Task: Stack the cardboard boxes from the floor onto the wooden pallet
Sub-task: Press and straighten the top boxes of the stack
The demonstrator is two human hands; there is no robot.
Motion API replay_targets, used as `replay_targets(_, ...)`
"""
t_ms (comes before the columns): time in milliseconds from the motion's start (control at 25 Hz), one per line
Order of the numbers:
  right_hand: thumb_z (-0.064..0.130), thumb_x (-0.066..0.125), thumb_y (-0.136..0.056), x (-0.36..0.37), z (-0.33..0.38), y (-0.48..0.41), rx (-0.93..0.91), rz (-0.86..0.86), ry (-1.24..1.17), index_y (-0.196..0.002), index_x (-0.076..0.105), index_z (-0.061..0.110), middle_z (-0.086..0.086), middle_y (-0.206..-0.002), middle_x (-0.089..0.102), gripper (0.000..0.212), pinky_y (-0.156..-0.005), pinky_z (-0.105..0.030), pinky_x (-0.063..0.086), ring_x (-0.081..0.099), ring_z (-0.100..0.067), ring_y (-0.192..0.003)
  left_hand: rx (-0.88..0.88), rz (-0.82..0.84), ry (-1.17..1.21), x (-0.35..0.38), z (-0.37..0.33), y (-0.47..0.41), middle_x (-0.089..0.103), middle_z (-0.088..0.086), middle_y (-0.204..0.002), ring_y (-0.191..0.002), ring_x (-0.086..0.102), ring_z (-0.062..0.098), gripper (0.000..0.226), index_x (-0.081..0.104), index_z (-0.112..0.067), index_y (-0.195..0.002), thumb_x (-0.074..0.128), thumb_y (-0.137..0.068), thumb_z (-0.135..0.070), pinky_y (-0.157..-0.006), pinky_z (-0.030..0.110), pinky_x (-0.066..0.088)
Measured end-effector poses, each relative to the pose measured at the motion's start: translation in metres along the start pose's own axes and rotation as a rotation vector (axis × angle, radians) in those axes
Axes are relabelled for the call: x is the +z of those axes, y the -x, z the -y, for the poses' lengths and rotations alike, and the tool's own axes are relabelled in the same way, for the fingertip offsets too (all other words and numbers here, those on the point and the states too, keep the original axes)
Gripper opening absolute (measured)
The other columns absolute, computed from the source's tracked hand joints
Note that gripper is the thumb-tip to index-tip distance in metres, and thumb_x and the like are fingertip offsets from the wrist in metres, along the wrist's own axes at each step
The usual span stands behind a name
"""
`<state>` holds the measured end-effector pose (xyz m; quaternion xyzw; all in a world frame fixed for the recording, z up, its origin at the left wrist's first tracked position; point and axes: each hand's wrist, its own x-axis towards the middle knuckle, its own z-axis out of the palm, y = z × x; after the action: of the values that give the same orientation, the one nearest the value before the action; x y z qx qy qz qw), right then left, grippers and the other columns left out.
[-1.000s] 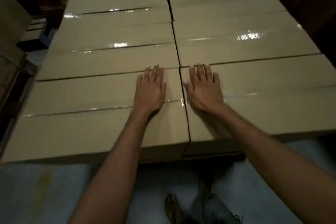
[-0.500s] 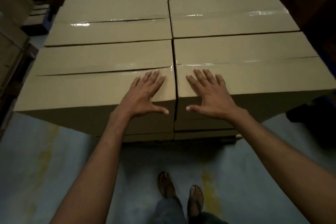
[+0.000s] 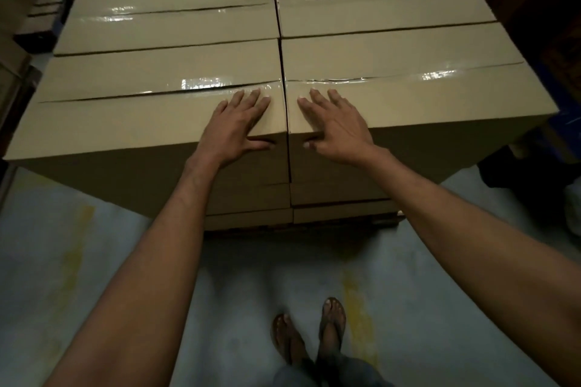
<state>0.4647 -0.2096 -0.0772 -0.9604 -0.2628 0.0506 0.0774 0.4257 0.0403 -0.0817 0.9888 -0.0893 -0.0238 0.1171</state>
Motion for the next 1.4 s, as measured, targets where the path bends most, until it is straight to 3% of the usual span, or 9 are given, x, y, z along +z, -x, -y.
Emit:
replay_targets(160, 0.039, 0.074, -0.091, 0.006, 0.007, 0.010, 0.026, -0.078, -0.089, -0.162, 0.023, 0.033, 0.002, -0.171, 0.019, 0.088, -0.126, -0.042, 0.012, 0.013, -0.025, -0.158, -0.021, -0.155, -0.078, 0.016, -0.015, 0.017, 0.024, 0.001, -0.169, -0.156, 0.019, 0.029, 0.088, 0.027, -0.028, -0.162, 0.072, -0.089, -0.048, -0.123, 0.050, 0.020)
replay_targets(280, 0.016, 0.072, -0.092, 0.041, 0.020, 0.035, 0.016, -0.398, -0.031, -0.155, 0.042, 0.021, -0.007, -0.162, 0.041, 0.071, -0.124, -0.046, 0.027, 0.033, -0.028, -0.150, 0.015, -0.402, -0.079, 0.047, -0.041, 0.036, 0.040, 0.003, -0.162, -0.149, 0.034, 0.026, 0.070, 0.040, -0.023, -0.156, 0.070, -0.094, -0.037, -0.117, 0.046, 0.027)
replay_targets(440, 0.001, 0.057, -0.093, 0.105, 0.018, 0.079, -0.059, -0.719, -0.026, -0.147, 0.054, 0.011, -0.015, -0.153, 0.050, 0.055, -0.116, -0.048, 0.036, 0.039, -0.031, -0.143, 0.011, -0.667, -0.015, 0.101, -0.070, 0.056, 0.046, 0.006, -0.155, -0.145, 0.036, 0.025, 0.056, 0.051, -0.018, -0.150, 0.065, -0.096, -0.017, -0.119, 0.046, 0.028)
replay_targets(520, -0.001, 0.059, -0.086, 0.133, 0.009, 0.101, 0.000, -0.666, -0.062, -0.143, 0.056, 0.011, -0.013, -0.148, 0.053, 0.058, -0.112, -0.044, 0.038, 0.042, -0.030, -0.139, -0.060, -0.729, 0.062, 0.133, -0.083, 0.071, 0.048, 0.005, -0.151, -0.140, 0.041, 0.024, 0.048, 0.058, -0.020, -0.144, 0.064, -0.096, -0.016, -0.114, 0.044, 0.034)
replay_targets(640, -0.003, 0.067, -0.077, 0.174, -0.009, 0.122, 0.035, -0.356, -0.099, -0.141, 0.055, 0.012, -0.009, -0.143, 0.053, 0.067, -0.108, -0.041, 0.041, 0.044, -0.027, -0.133, -0.236, -0.632, 0.280, 0.184, -0.102, 0.093, 0.056, 0.002, -0.140, -0.129, 0.049, 0.020, 0.034, 0.064, -0.020, -0.133, 0.064, -0.098, -0.021, -0.107, 0.034, 0.037)
replay_targets(840, 0.005, 0.068, -0.085, 0.254, -0.042, 0.123, 0.023, -0.079, -0.117, -0.139, 0.054, 0.013, -0.009, -0.139, 0.055, 0.057, -0.100, -0.045, 0.049, 0.052, -0.029, -0.124, -0.691, -0.567, 0.807, 0.288, -0.119, 0.103, 0.070, -0.004, -0.106, -0.099, 0.067, 0.015, 0.011, 0.071, -0.024, -0.104, 0.067, -0.097, -0.017, -0.080, 0.020, 0.050)
replay_targets(1000, 0.007, 0.071, -0.079, 0.342, -0.063, 0.105, -0.067, -0.141, -0.137, -0.133, 0.061, 0.015, -0.008, -0.134, 0.060, 0.056, -0.093, -0.046, 0.052, 0.053, -0.032, -0.117, -0.897, -0.557, 0.904, 0.391, -0.104, 0.084, 0.077, 0.005, -0.101, -0.093, 0.073, 0.021, 0.018, 0.075, -0.017, -0.112, 0.066, -0.097, -0.014, -0.074, 0.023, 0.049)
replay_targets(1240, 0.031, 0.078, -0.089, 0.493, -0.094, 0.062, 0.015, -0.550, -0.086, -0.115, 0.071, 0.017, -0.008, -0.121, 0.067, 0.030, -0.092, -0.044, 0.048, 0.059, -0.034, -0.111, -0.690, -0.757, 0.922, 0.514, -0.056, 0.037, 0.071, 0.000, -0.122, -0.098, 0.068, 0.011, 0.032, 0.068, -0.021, -0.131, 0.061, -0.101, -0.015, -0.083, 0.030, 0.057)
replay_targets(1400, 0.033, 0.071, -0.096, 0.566, -0.115, 0.022, 0.045, -0.601, -0.131, -0.117, 0.072, 0.016, -0.012, -0.127, 0.066, 0.028, -0.102, -0.051, 0.046, 0.057, -0.037, -0.122, -0.570, -0.943, 0.898, 0.553, -0.038, 0.019, 0.072, -0.003, -0.120, -0.106, 0.069, 0.016, 0.043, 0.071, -0.018, -0.127, 0.059, -0.092, 0.003, -0.094, 0.031, 0.056)
